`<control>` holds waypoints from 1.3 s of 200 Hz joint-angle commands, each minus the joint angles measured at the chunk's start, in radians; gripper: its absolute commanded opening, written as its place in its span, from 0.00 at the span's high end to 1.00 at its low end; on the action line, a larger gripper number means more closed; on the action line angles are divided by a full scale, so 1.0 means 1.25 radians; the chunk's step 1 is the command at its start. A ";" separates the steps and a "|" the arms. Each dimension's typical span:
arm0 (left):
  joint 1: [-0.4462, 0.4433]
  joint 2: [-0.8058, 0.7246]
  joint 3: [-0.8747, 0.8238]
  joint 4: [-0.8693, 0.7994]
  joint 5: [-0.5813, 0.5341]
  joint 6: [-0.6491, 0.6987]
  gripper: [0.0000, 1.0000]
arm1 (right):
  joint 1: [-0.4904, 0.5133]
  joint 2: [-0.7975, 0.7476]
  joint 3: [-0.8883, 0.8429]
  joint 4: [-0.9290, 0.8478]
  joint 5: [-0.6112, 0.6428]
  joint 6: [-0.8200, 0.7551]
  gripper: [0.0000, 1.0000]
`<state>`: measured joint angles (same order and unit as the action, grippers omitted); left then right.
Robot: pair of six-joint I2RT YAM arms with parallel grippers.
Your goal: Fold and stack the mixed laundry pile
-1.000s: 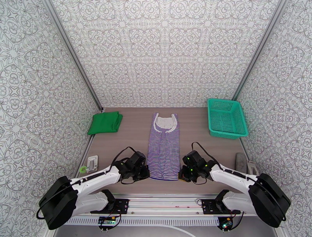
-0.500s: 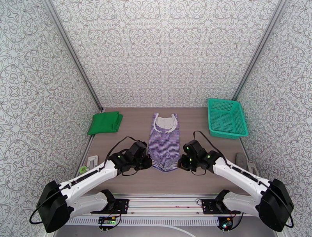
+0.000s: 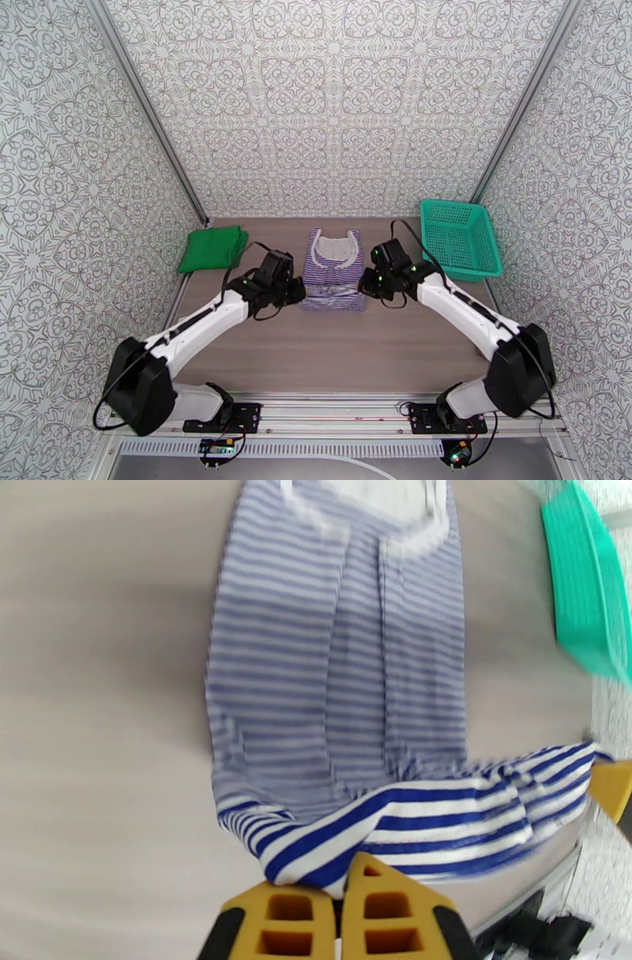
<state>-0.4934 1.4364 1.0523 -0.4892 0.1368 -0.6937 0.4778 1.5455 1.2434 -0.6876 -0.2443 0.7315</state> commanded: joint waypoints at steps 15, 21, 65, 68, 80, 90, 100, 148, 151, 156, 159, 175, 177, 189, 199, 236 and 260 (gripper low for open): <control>0.063 0.129 0.126 0.086 0.053 0.074 1.00 | -0.049 0.112 0.110 0.023 -0.020 -0.056 1.00; 0.071 0.154 0.149 0.088 0.065 0.079 1.00 | -0.058 0.129 0.119 0.027 -0.027 -0.057 1.00; 0.102 0.301 0.264 0.104 0.131 0.107 1.00 | -0.103 0.231 0.181 0.075 -0.075 -0.062 1.00; 0.104 0.309 0.268 0.107 0.134 0.107 1.00 | -0.104 0.236 0.183 0.077 -0.078 -0.062 1.00; 0.110 0.340 0.285 0.113 0.142 0.108 1.00 | -0.113 0.264 0.203 0.086 -0.092 -0.066 1.00; 0.116 0.361 0.296 0.116 0.148 0.109 1.00 | -0.118 0.293 0.217 0.091 -0.104 -0.068 1.00; 0.122 0.380 0.304 0.121 0.151 0.108 1.00 | -0.122 0.318 0.233 0.092 -0.117 -0.073 1.00; 0.147 0.466 0.327 0.180 0.181 0.087 1.00 | -0.142 0.410 0.288 0.116 -0.144 -0.072 1.00; 0.148 0.471 0.328 0.183 0.182 0.086 1.00 | -0.144 0.414 0.291 0.117 -0.145 -0.071 1.00; 0.149 0.478 0.330 0.189 0.184 0.084 1.00 | -0.147 0.421 0.295 0.121 -0.148 -0.071 1.00; 0.150 0.483 0.331 0.193 0.186 0.083 1.00 | -0.149 0.425 0.296 0.122 -0.150 -0.071 1.00; 0.156 0.507 0.338 0.210 0.196 0.074 1.00 | -0.156 0.448 0.309 0.126 -0.158 -0.072 1.00; 0.157 0.509 0.340 0.211 0.196 0.073 1.00 | -0.156 0.450 0.310 0.127 -0.160 -0.073 1.00; 0.159 0.525 0.349 0.217 0.198 0.071 1.00 | -0.161 0.465 0.314 0.138 -0.167 -0.076 1.00; 0.163 0.538 0.356 0.217 0.197 0.070 0.97 | -0.166 0.476 0.313 0.152 -0.174 -0.075 0.98; 0.177 0.575 0.366 0.258 0.211 0.053 0.91 | -0.174 0.530 0.328 0.212 -0.214 -0.077 0.81; 0.189 0.589 0.364 0.283 0.202 0.036 0.60 | -0.179 0.554 0.338 0.252 -0.233 -0.078 0.72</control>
<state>-0.2817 2.1433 1.4776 -0.2035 0.3794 -0.6193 0.2642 2.1983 1.6253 -0.4503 -0.4835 0.6430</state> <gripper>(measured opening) 0.241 0.257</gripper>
